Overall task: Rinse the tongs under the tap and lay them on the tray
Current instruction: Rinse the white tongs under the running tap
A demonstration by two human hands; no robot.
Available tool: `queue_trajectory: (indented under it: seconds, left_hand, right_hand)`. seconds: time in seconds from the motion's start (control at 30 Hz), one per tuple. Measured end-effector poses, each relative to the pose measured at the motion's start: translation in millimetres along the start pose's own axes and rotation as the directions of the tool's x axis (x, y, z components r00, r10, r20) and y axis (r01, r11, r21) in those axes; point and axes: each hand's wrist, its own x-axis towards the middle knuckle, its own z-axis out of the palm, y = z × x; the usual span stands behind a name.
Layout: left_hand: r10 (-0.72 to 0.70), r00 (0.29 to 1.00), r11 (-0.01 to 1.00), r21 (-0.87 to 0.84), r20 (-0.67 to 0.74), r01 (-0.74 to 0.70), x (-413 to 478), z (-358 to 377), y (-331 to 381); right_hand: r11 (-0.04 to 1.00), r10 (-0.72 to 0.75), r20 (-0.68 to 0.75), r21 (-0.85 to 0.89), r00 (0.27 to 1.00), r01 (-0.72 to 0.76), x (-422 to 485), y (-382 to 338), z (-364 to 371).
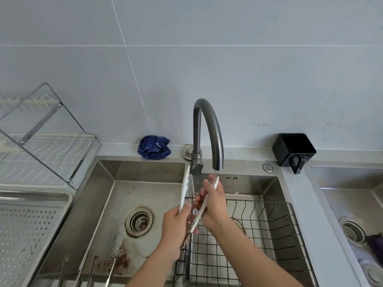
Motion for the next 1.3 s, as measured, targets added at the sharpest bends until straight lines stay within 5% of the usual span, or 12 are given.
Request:
queue_trajectory:
  seconds: [0.17,0.27,0.33,0.47,0.7,0.9,1.07,1.17,1.3]
  left_hand:
    - [-0.238,0.95,0.923,-0.259,0.203,0.286,-4.3,-5.2,2.9]
    - [-0.287,0.92,0.871,-0.328,0.266,0.366,-6.4,0.5,0.1]
    - [-0.318,0.917,0.841,-0.376,0.24,0.389,-5.7,5.0,-1.2]
    - [-0.358,0.916,0.861,-0.314,0.182,0.399,0.9,-1.1,-5.1]
    - [-0.322,0.931,0.935,-0.098,0.174,0.341,0.9,-8.8,-4.5]
    - [-0.302,0.95,0.938,-0.154,0.082,0.311,4.2,4.4,3.7]
    - [-0.324,0.934,0.94,-0.059,0.15,0.336,-4.8,6.6,5.5]
    - [-0.322,0.933,0.944,-0.021,0.16,0.329,-2.6,17.2,19.2]
    - [-0.2,0.973,0.979,0.066,0.12,0.193,0.0,19.6,17.8]
  right_hand:
    - [0.994,0.105,0.296,0.004,0.95,-0.111,0.8,-21.9,-8.8]
    - [0.948,0.09,0.258,0.273,0.962,-0.162,0.0,-23.8,-3.4]
    - [0.958,0.089,0.259,0.243,0.962,-0.154,-6.9,-4.4,3.1]
    - [0.996,0.086,0.321,-0.006,0.943,-0.089,-14.9,9.3,4.5]
    - [0.997,0.01,0.141,0.074,0.99,-0.021,-6.9,-27.0,10.2]
    - [0.985,0.096,0.357,-0.168,0.929,-0.038,-29.8,-1.7,9.4]
    - [0.999,-0.052,0.163,0.001,0.985,0.052,-15.8,-40.1,12.7]
    - [0.997,0.081,0.268,-0.007,0.96,-0.082,-25.0,-23.8,15.3]
    - [0.999,0.007,0.34,-0.043,0.94,0.008,-20.3,-30.0,9.8]
